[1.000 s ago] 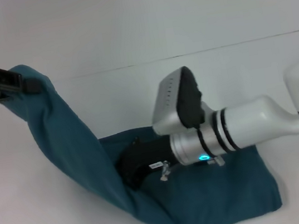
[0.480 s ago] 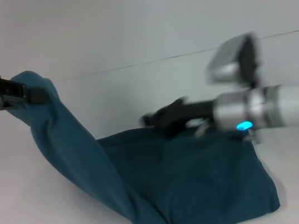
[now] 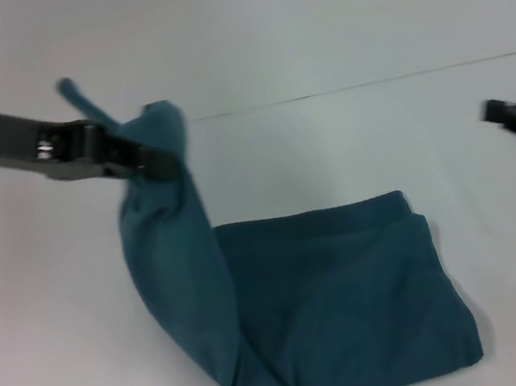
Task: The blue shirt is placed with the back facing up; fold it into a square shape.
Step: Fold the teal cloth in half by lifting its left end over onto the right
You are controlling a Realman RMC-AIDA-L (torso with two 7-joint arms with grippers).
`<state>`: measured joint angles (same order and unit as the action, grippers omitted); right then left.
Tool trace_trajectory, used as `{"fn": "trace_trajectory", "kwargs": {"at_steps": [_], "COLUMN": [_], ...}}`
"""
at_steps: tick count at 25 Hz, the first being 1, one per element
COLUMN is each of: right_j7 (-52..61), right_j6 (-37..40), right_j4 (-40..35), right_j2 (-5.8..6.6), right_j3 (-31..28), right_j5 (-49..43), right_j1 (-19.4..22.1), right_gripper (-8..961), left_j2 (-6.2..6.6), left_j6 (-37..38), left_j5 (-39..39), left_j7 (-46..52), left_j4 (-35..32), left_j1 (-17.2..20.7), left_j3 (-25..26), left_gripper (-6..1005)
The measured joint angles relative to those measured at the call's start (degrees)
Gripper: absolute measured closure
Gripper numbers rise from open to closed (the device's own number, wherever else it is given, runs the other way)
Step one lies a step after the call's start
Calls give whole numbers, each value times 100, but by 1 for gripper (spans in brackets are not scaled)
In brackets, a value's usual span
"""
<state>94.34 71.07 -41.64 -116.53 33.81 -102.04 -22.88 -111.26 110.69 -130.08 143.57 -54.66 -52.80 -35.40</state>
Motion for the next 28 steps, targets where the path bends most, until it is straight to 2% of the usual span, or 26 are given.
{"fn": "trace_trajectory", "kwargs": {"at_steps": [1, 2, 8, 11, 16, 19, 23, 24, 28], "right_j7": [0, 9, 14, 13, -22, -25, -32, -30, -29], "right_j6": [0, 125, 526, 559, 576, 584, 593, 593, 593], "right_j4": [0, -10, -37, -42, -47, -49, -51, -53, -54], "right_j2": [0, 35, 123, 148, 160, 166, 195, 213, 218], "right_j3": [0, -185, -955, -1080, -1142, -1141, -1140, -1139, -1139], "right_j5": [0, 3, -20, -22, -31, -33, -36, -36, -36], "right_j1": [0, 79, 410, 496, 536, 536, 532, 530, 519], "right_gripper": [953, 953, 953, 953, 953, 953, 954, 954, 954], "left_j2": [-107, -107, -441, -635, -826, -930, -1181, -1256, -1298], "left_j6": [-68, -68, -376, -516, -780, -1008, -1393, -1598, -2026], "left_j5": [1, 1, 6, 8, -7, 1, -24, -22, 66], "left_j7": [21, 21, 174, 284, 489, 620, 750, 829, 996], "left_j4": [1, 1, 9, 10, 4, 5, 12, 41, 211], "left_j1": [-150, -150, -585, -776, -1006, -1055, -1063, -1033, -999], "left_j3": [-94, -94, -541, -808, -1176, -1391, -1676, -1875, -2377], "left_gripper": [892, 892, 892, 892, 891, 891, 891, 891, 891]}}
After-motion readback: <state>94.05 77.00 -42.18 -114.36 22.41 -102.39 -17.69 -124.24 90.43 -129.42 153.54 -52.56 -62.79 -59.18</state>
